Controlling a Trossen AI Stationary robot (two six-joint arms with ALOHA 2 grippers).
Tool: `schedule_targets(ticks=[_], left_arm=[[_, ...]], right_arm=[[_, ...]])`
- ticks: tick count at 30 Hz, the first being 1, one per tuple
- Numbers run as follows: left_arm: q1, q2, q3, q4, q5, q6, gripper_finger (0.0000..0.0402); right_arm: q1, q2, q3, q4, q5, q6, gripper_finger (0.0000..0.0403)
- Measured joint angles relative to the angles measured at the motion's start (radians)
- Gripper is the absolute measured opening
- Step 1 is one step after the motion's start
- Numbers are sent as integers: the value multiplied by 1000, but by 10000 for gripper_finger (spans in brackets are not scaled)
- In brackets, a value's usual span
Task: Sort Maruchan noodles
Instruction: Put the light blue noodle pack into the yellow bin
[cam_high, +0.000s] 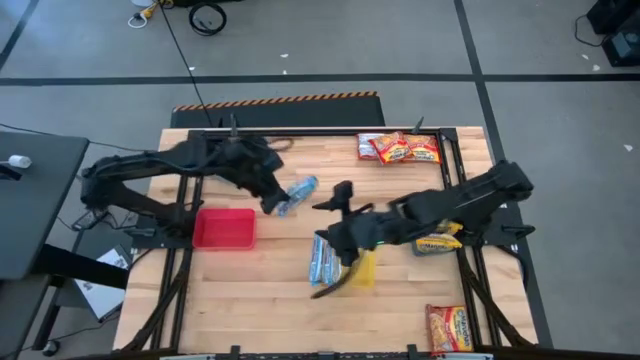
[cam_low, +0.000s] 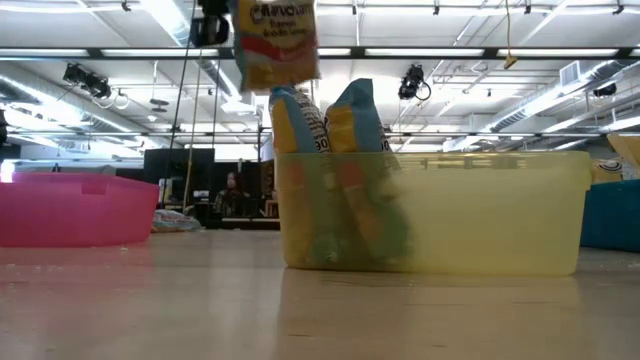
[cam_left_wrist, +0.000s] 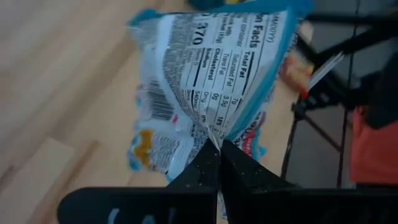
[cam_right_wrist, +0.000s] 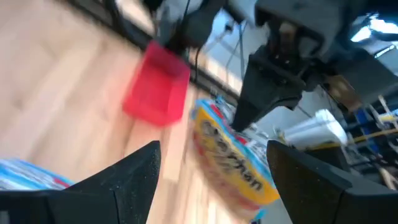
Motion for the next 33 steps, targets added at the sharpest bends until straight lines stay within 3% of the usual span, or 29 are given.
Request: schedule_targets(ticks=[12, 23, 27, 33], left_arm=[[-89, 178, 0, 59, 20, 21, 7], [-138, 219, 0, 97, 8, 33, 7], [-139, 221, 0, 116, 8, 54, 7], [-169, 229, 0, 152, -18, 203, 7]], right_arm=[[-74, 173, 4, -158, 12, 19, 305], [-90, 183, 2, -167, -30, 54, 298], [-92, 176, 2, -167, -96, 55, 300], [-139, 176, 1, -203, -219, 86, 298]])
